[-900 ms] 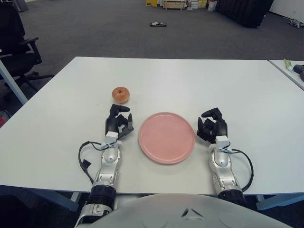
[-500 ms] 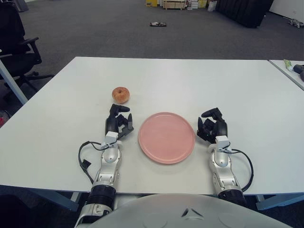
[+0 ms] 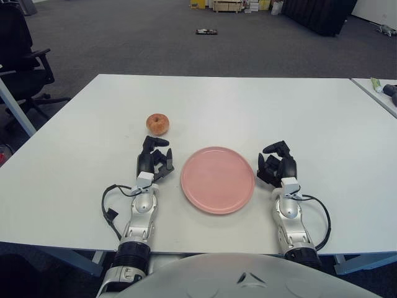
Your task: Put the apple into the plate.
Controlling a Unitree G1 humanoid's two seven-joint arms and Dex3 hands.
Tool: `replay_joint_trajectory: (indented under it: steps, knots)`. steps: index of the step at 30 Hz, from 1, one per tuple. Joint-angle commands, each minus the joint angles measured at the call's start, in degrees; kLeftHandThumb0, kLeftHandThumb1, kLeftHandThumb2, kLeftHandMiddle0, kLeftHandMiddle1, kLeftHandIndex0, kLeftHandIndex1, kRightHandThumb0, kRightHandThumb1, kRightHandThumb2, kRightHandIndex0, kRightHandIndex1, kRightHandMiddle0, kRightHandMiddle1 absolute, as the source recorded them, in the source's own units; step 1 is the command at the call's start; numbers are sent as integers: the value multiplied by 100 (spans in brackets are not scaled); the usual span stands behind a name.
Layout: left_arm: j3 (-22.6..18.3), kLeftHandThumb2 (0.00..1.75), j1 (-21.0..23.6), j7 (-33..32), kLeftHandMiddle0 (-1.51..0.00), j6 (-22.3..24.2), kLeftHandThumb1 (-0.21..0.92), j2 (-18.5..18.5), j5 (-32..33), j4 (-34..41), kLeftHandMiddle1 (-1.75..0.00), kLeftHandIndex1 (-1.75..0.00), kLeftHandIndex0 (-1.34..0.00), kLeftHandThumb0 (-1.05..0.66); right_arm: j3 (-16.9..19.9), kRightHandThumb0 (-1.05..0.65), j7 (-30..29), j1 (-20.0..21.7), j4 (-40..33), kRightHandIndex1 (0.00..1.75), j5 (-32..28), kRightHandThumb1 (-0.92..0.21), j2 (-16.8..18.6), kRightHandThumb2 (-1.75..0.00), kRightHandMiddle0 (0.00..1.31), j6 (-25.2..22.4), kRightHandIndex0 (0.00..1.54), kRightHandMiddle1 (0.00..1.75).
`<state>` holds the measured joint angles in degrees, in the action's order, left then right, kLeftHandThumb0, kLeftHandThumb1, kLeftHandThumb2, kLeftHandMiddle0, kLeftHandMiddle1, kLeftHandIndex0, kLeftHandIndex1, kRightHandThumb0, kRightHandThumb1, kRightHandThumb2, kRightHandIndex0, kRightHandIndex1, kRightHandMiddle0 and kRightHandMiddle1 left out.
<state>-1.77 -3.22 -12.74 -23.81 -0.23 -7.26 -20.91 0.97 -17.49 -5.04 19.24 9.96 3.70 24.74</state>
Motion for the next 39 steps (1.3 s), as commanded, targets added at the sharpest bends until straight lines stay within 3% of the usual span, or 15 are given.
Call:
replay_joint_trajectory:
  steps: [1,9,17,22,27,30,33,34,39]
  knots:
    - [-47,98,188,-4,-84,31,58,96,-48,-88,-175,-175,-41,-40,-8,-40,-49,0,146,175,18,-61,30,-95,39,59,96,175]
    - [-227,98,1062,-132,-83,158,59,368,-96,-318,-175,-175,-41,-40,-6,-40,-72,30,194,175,5,-61,17,-95,39,41,97,175]
    - [-215,93,1541,-886,-79,-262,62,626,-728,-805,-175,-175,-38,-40,6,-40,-84,94,330,175,1,-61,-8,-96,39,106,97,175]
    - [-207,85,2205,-1111,-67,-459,69,1073,-986,-1721,-173,-175,-34,-38,19,-40,-74,138,421,175,-20,-61,-25,-96,39,137,97,175]
    - [-50,59,2715,-1215,-51,-726,87,1340,-1211,-2374,-152,-175,-22,-36,35,-40,-90,164,472,175,-33,-60,-25,-96,40,154,96,175]
    - [55,55,3020,-1286,-46,-852,91,1471,-1326,-2751,-139,-175,-20,-35,42,-40,-101,174,491,175,-32,-60,-23,-97,40,148,96,175]
    - [253,54,3552,-1496,-29,-965,92,1678,-1578,-3479,-123,-175,-19,-35,47,-40,-121,183,502,175,-12,-60,-31,-97,40,147,96,175]
    - [309,59,3678,-1570,-20,-991,92,1722,-1646,-3670,-115,-156,-12,-47,48,-40,-128,188,511,175,-5,-60,-34,-97,40,152,96,175]
    - [688,64,4169,-2061,-4,-951,90,1868,-2071,-4358,-87,-110,-2,-68,53,-40,-136,210,562,175,-1,-60,-54,-96,40,196,95,175]
